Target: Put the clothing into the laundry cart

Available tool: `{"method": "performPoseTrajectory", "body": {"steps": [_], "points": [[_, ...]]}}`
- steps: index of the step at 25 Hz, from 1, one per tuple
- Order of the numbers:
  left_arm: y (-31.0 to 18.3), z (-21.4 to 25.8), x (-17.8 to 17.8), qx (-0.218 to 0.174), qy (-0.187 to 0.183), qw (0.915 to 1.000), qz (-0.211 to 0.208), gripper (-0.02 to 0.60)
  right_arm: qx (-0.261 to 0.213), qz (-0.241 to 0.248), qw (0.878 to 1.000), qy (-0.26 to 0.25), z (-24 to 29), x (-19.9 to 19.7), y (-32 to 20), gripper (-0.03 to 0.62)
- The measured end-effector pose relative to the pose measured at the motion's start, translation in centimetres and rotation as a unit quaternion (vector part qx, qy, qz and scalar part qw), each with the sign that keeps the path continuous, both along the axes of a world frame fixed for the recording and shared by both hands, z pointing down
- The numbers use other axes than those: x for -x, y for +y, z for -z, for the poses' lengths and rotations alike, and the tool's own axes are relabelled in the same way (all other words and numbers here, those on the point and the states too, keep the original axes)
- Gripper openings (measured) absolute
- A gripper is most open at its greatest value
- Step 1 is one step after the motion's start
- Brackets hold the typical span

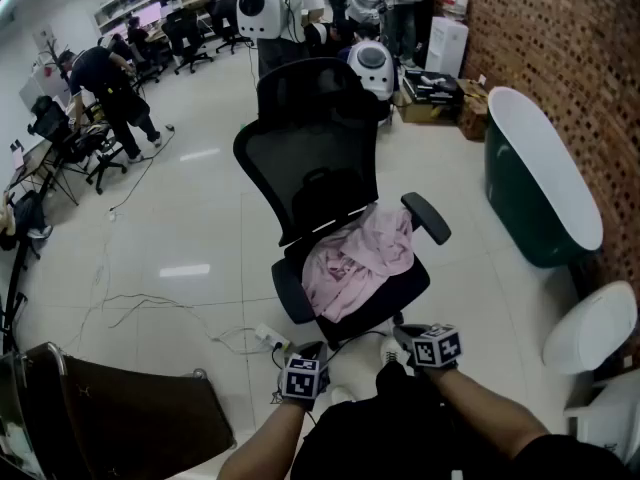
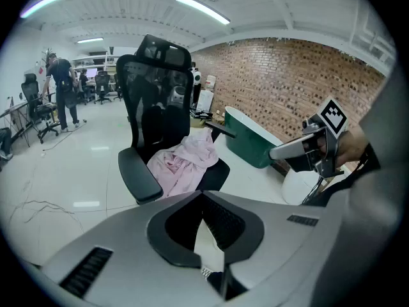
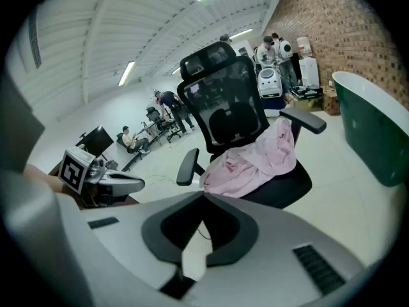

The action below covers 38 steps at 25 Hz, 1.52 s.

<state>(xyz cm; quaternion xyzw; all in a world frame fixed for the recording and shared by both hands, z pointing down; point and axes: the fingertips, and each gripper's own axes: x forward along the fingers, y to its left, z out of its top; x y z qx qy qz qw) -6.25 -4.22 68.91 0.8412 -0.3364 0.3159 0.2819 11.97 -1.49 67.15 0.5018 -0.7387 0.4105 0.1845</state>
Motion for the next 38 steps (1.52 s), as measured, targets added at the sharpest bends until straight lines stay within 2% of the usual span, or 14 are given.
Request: {"method": "performPoseTrajectory", "body": {"steps": [7,13,21,27,31,35,38], "points": [[-2.4,-0.4,0.5,-0.004,-0.009,0.9999,0.011,0.0,-0.008,-0.005,1.0,0.0,-0.4,-1.0,-3.9,0.017],[-5.5,-0.3,-0.3,-0.009,-0.017,0.9995,0.026,0.0,-0.008,0.015,1.0,-0.006,-1.0,-1.9,-8.1,0.017],[-11.1,-0.2,-5.2,-0.016,-0.026,0.9992,0.023,0.0,-0.006,0.027,1.0,-0.01,-1.6,-6.2,-14.7,0.017],[-15.5,-0.7,-9.7,-0.013,-0.033,0.999,0.027,0.0,0.008,0.011,1.0,-0.023,-3.4,-10.9,-17.6,0.017],[-17.3,-1.5,-12.5,0.002,-0.03,0.9989,0.036,0.0,0.024,0.01,0.999,-0.033,-5.5,-13.0,-18.7,0.018],[-18.6,-3.2,-13.9,0.031,-0.03,0.9968,0.068,0.0,0.032,0.006,0.999,-0.043,-7.2,-14.3,-20.6,0.017],[-19.1,-4.4,-15.3,0.038,-0.042,0.9962,0.065,0.0,0.032,-0.004,0.998,-0.047,-8.3,-15.9,-22.9,0.018]]}}
